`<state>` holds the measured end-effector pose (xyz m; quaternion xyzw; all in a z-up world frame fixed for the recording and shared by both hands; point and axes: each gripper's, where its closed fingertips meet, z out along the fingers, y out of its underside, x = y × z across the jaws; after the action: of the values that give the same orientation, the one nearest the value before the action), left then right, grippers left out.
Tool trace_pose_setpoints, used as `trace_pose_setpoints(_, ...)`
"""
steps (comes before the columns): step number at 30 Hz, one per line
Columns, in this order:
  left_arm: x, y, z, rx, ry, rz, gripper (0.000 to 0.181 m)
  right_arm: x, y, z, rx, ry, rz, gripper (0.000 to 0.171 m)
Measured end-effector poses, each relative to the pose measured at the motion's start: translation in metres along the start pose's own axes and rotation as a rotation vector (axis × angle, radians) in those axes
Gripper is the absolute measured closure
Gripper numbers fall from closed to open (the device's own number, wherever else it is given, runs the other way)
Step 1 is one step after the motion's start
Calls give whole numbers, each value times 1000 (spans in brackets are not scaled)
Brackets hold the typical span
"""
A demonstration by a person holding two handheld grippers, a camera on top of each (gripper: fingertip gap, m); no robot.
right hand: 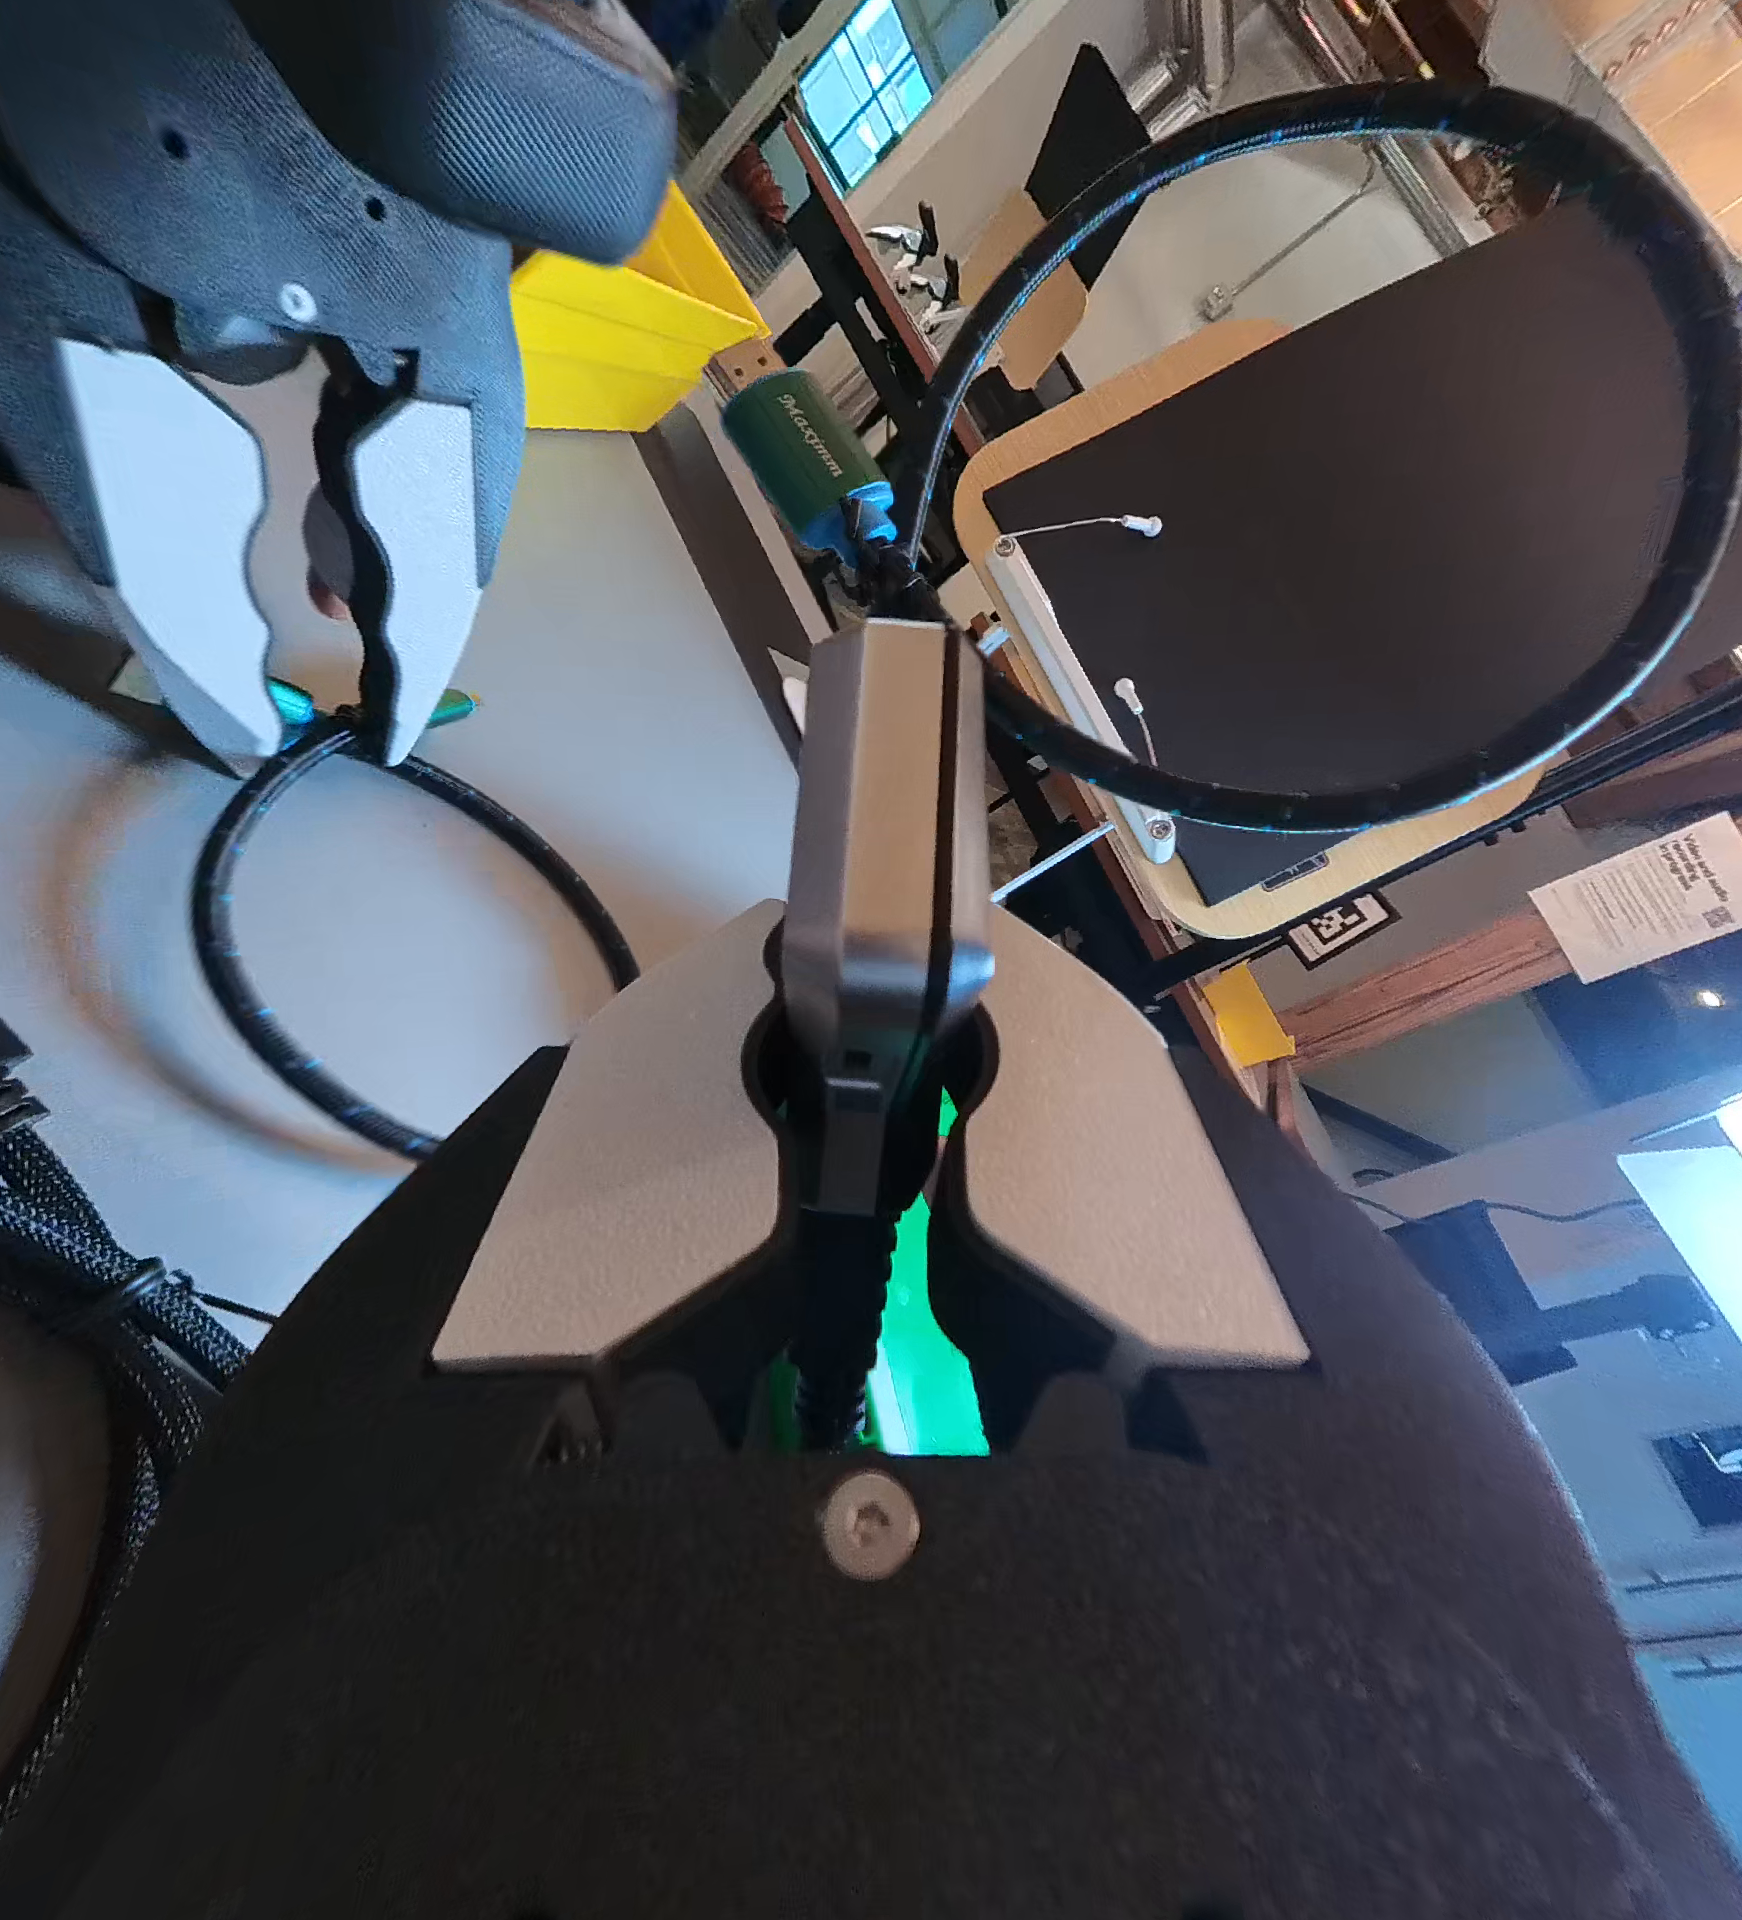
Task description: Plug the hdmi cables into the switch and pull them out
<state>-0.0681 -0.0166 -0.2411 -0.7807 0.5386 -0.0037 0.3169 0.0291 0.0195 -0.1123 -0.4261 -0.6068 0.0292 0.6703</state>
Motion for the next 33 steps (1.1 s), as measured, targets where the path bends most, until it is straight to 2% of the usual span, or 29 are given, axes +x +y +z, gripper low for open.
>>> trace_pose_setpoints(2,-11,6,0,2,-27,15,158,4,-1,-3,5,16,-2,147)
trace_pose_setpoints(4,-10,2,-5,107,3,-45,161,9,-1,-6,12,32,6,147)
trace_pose_setpoints(5,-5,-5,-13,213,61,-118,162,13,-1,-7,17,38,19,147)
trace_pose_setpoints(7,4,-30,-47,529,246,-278,162,20,1,-9,25,52,59,147)
trace_pose_setpoints(9,-3,-42,-82,791,416,-520,162,26,3,-11,35,64,106,147)
trace_pose_setpoints(11,-10,-27,-83,807,539,-755,162,30,5,-13,37,72,137,147)
trace_pose_setpoints(13,-10,-3,-63,687,523,-862,162,31,7,-13,34,76,145,146)
trace_pose_setpoints(15,-11,4,-59,631,511,-900,161,30,8,-11,27,71,140,147)
trace_pose_setpoints(17,-20,15,-52,550,397,-911,162,27,8,-9,22,66,130,147)
trace_pose_setpoints(19,-18,25,-48,477,369,-891,163,25,7,-8,21,60,121,147)
trace_pose_setpoints(22,-15,24,-50,474,357,-837,167,24,7,-8,21,56,117,147)
trace_pose_setpoints(26,-10,-8,-74,660,461,-775,168,24,11,-7,1,46,132,147)
trace_pose_setpoints(29,-9,-34,-107,884,576,-750,168,23,21,-4,-54,40,142,147)
trace_pose_setpoints(33,-6,-52,-150,1136,677,-675,168,16,31,1,-112,11,129,147)
